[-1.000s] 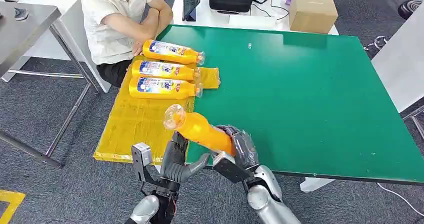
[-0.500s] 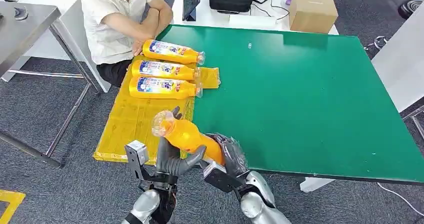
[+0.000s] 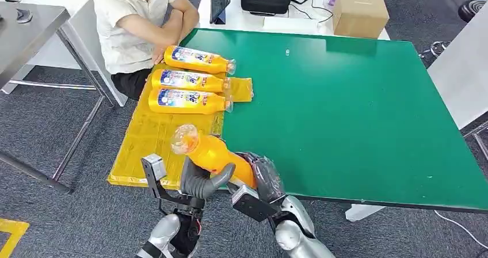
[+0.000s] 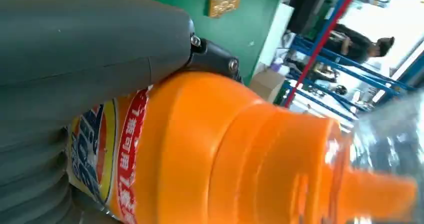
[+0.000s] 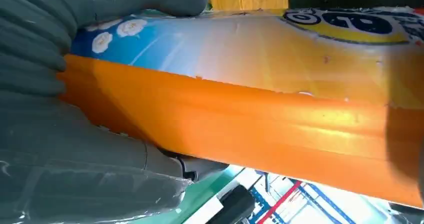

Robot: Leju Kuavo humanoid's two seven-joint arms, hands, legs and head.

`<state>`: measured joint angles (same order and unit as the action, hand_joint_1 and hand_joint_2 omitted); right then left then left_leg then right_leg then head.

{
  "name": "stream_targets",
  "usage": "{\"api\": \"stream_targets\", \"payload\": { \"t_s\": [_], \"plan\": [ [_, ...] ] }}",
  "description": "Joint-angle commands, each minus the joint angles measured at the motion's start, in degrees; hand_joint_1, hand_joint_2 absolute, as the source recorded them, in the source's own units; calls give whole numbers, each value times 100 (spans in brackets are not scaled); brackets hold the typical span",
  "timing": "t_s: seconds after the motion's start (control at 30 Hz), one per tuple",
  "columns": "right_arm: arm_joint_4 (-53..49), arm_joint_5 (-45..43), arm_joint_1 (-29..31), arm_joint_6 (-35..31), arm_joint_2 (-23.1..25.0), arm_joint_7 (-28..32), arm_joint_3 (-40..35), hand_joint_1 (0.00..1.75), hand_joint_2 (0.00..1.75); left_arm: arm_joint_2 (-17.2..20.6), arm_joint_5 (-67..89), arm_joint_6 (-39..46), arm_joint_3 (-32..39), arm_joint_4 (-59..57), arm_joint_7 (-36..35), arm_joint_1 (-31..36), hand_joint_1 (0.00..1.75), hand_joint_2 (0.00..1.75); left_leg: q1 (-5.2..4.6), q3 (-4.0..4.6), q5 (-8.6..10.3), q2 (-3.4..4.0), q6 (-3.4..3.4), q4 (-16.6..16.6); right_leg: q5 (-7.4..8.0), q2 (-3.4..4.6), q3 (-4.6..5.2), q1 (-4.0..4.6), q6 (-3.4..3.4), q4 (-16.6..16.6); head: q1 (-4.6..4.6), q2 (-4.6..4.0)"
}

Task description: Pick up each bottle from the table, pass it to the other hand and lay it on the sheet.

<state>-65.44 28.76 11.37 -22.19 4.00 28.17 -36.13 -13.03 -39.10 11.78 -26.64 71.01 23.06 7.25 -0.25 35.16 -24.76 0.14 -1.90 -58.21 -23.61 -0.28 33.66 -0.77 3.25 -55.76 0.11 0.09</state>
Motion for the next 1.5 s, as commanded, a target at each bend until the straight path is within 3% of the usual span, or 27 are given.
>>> {"api": "stream_targets", "payload": {
  "t_s": [0.03, 0.07, 0.23, 0.3, 0.37, 0.43, 0.67, 0.73, 0.8, 0.87, 0.93, 1.03, 1.07, 1.1, 1.17, 1.2, 1.23, 1.37, 1.4, 1.43, 1.47, 1.5],
  "plan": [
    [98, 131, 298, -165, -67, -60, -389, 0, 175, -78, 177, 229, 171, -207, 109, 279, 175, 175, 3, -18, -7, 8, 10, 1, -5, 10, -14, 2, -11, -1, 0, 0],
    [79, 93, 233, -180, -53, -48, -378, 0, 0, -68, 241, 341, 194, -69, 133, 234, 175, 175, 2, -18, -7, 6, 10, 2, -5, 9, -14, 2, -10, -1, 0, 0],
    [-125, 247, 31, -621, -92, 154, -390, 0, 0, 15, 483, 706, 361, 253, 299, 157, 175, 175, 5, -21, -8, 1, 11, 4, -8, 4, -18, 5, -11, 2, 0, 0],
    [-392, 251, -111, -1165, -109, 609, -353, 0, 0, -10, 507, 947, 490, 293, 318, 189, 175, 175, 4, -9, -5, 4, 7, 2, -3, 6, -7, 3, -7, 1, 0, 0],
    [-538, 185, -216, -1291, -123, 654, -316, 0, 0, -1, 522, 1078, 548, 321, 344, 204, 175, 175, 4, -11, -6, -2, 9, 1, -6, 0, -10, 4, -9, 0, 0, 0],
    [-1031, 268, -633, -1781, 48, 1041, 316, 0, 0, 76, 856, 1588, 584, 373, 602, 227, 175, 175, 4, -13, -6, -4, 10, 1, -8, -2, -11, 3, -10, -1, 0, 0],
    [-1111, 257, -715, -1781, -12, 1072, 321, 0, 0, 106, 859, 1582, 590, 408, 601, 231, 175, 175, 1, -15, -9, 0, 11, 4, -9, 2, -12, 1, -12, 0, 0, 0],
    [-1731, 617, -1032, -1781, 331, 1183, 1080, 0, 0, 265, 1870, 2401, 321, 215, 1046, 389, 175, 175, 7, -32, -18, -1, 19, -3, -18, 3, -29, 7, -20, -5, 2, 0],
    [-2722, 838, -1368, -1781, 552, 1183, 1716, 0, 0, 442, 3397, 2822, 243, -386, 668, 663, 175, 175, 3, -6, -6, -25, 14, -2, -16, -24, -7, 2, -15, -11, 2, 0],
    [-3251, 832, -1417, -1781, 606, 1183, 1938, 0, 0, 181, 5472, 2822, 990, -826, 593, 773, 175, 175, -1, 1, 0, -25, 12, 2, -11, -25, 3, -2, -12, -8, 0, 0],
    [-3646, 814, -1365, -1781, 702, 1183, 2059, 0, 0, 359, 6752, 2822, 862, -1152, -80, 1052, 175, 175, -3, 7, 2, -24, 8, 1, -7, -24, 7, -3, -10, -8, 0, 0],
    [-3432, 612, -1337, -1781, 692, 1183, 1991, 0, 0, 620, 7811, 2372, 525, -1545, -1196, 1470, 175, 175, 0, -4, 1, -23, 8, 3, -6, -24, -5, -1, -11, -2, 2, 0],
    [-3448, 583, -1215, -1781, 542, 841, 1851, 0, 0, 760, 8162, 1902, 256, -1656, -1673, 1614, 175, 175, 2, 2, 4, -15, 5, 5, -1, -19, 1, 1, -9, 2, 2, 0],
    [-3253, 435, -1348, -1781, 636, 1183, 1902, 0, 0, 783, 8260, 1638, 185, -1755, -1715, 1652, 175, 175, 4, -10, 0, -6, 10, 5, -3, -14, -8, 3, -14, 2, 2, 0],
    [-3135, 401, -1397, -1781, 595, 1183, 1860, 0, 0, 812, 8230, 878, 44, -2056, -1778, 1793, 175, 175, 5, -19, 2, -12, 13, 10, -2, -20, -14, 5, -16, 5, -2, 0],
    [-3135, 539, -1414, -1781, 591, 1183, 1874, 0, 0, 771, 8293, 883, 75, -2140, -1761, 1819, 161, 175, 5, -14, 3, -16, 10, 10, -2, -25, -10, 5, -14, 7, 2, 0],
    [-3064, 552, -1425, -1781, 585, 1183, 1862, 0, 0, 737, 8310, 891, 95, -2183, -1764, 1829, 70, 175, 4, -8, 7, -21, 5, 9, -2, -30, -7, 4, -10, 6, 2, 0],
    [-3012, 490, -1422, -1781, 558, 1183, 1818, 0, 0, 725, 8324, 856, 103, -2213, -1765, 1842, 70, 175, 6, -19, -1, -1, 12, 4, -7, -9, -15, 6, -12, 3, 0, 0],
    [-2973, 441, -1409, -1781, 536, 1183, 1785, 0, 0, 734, 8335, 844, 114, -2194, -1770, 1841, 77, 175, 4, -16, 3, -7, 11, 6, -6, -14, -11, 3, -11, 1, 0, 0],
    [-2927, 416, -1404, -1781, 532, 1183, 1779, 0, 0, 769, 8367, 754, 109, -2192, -1790, 1846, 162, 175, 3, -8, 6, -6, 9, 5, -3, -14, -5, 3, -8, 1, 0, 0],
    [-2894, 375, -1388, -1781, 532, 1183, 1766, 0, 0, 781, 8353, 680, 119, -2207, -1816, 1870, 154, 175, 7, -21, 1, -9, 14, 6, -8, -14, -19, 6, -13, 2, 2, 0],
    [-2880, 302, -1371, -1781, 531, 1183, 1756, 0, 0, 820, 8335, 412, 90, -2288, -1867, 1940, 127, 175, 5, -9, 5, -6, 11, 4, -3, -11, -7, 5, -10, 1, 0, 0]
  ]
}}
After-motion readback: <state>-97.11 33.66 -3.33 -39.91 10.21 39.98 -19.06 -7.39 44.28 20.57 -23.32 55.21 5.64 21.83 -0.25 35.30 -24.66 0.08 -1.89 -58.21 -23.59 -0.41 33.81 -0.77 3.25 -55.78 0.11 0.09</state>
